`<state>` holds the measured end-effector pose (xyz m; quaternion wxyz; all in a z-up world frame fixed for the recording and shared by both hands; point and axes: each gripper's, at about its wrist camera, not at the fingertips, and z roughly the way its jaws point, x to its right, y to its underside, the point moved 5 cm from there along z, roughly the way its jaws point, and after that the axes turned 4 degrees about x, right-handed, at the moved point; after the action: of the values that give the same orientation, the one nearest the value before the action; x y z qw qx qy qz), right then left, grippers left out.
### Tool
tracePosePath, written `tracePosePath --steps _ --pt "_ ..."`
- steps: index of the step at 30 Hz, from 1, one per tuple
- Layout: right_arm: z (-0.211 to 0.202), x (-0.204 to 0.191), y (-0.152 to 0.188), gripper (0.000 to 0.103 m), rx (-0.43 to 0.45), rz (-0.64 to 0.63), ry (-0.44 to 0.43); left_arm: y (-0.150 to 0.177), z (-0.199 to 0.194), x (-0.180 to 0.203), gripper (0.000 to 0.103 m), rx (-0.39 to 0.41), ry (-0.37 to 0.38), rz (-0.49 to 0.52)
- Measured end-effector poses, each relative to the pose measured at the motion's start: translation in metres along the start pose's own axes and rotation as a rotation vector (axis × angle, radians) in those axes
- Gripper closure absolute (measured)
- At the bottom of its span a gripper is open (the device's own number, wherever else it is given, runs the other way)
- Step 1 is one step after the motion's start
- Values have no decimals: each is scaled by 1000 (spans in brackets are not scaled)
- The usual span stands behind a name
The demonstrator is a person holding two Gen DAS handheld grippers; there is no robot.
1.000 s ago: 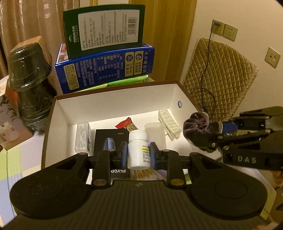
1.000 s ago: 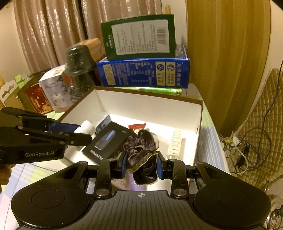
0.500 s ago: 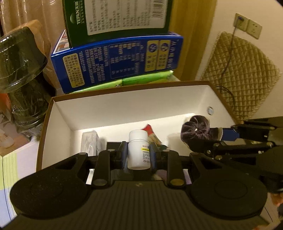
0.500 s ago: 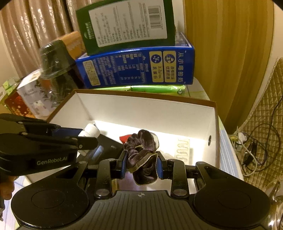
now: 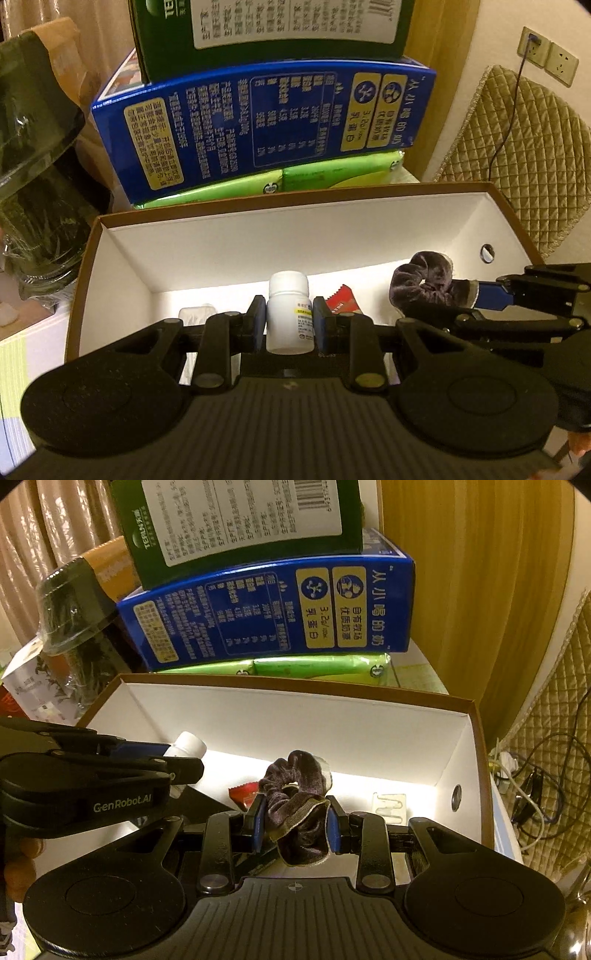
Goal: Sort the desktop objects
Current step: 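Carry the white bottle with the left gripper while the right carries the scrunchie into the box, then open the left gripper on the bottle while the right releases the scrunchie in the box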
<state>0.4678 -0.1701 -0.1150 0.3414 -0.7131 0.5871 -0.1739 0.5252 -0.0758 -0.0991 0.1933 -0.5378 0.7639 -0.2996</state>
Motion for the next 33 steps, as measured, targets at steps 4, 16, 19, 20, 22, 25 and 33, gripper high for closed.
tracePosePath --steps 4,16,19,20,22,25,33 --pt "5 2 0 73 -2 2 3 -2 3 -2 78 4 3 -1" --pt "10 4 -6 71 22 16 6 -5 -8 -23 54 15 -48 -32" --pt "6 4 -11 34 80 28 13 -5 -13 -29 47 17 -59 -42" --pt "2 3 -14 23 109 32 15 -4 -15 -31 42 19 -61 -46" --pt "-4 0 -18 21 147 23 -3 -3 -20 -35 36 27 -68 -53" --pt "-12 -4 -18 18 155 -1 -5 0 -29 -38 32 37 -79 -54" --pt "-53 -10 2 2 166 -17 -12 11 -65 -41 15 78 -90 -64"
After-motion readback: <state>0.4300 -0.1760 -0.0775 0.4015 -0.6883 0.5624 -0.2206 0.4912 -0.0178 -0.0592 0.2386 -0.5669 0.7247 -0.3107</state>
